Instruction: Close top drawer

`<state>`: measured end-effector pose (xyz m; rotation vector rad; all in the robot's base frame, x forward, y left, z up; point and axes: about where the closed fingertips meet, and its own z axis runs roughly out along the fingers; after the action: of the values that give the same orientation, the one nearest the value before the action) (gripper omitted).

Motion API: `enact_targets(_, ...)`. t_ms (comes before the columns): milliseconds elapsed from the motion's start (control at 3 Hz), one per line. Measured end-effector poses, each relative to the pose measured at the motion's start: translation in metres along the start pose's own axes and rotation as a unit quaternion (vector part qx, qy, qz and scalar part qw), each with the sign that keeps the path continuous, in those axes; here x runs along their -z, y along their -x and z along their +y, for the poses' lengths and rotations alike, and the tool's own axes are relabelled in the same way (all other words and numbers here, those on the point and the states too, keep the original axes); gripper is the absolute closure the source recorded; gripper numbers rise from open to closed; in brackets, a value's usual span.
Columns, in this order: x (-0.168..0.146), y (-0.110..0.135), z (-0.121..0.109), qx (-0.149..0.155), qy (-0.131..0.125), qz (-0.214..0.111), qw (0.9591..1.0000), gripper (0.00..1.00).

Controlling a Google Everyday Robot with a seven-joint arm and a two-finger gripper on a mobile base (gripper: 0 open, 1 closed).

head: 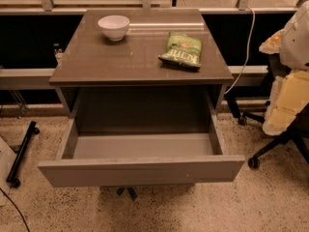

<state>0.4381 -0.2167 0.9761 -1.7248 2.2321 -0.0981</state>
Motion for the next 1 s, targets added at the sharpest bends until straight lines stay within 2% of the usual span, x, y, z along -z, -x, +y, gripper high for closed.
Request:
enact_targets(333, 0.000, 0.000, 0.000, 0.000, 0.000, 0.000, 1.0000, 0.00)
enact_targets(667, 0.002, 0.001, -0.001, 0.000, -0.005, -0.001, 1.0000, 0.14)
enact_targets(1000, -0.020, 0.002, 0.005, -0.022, -0.002, -0.017, 0.9996, 0.37)
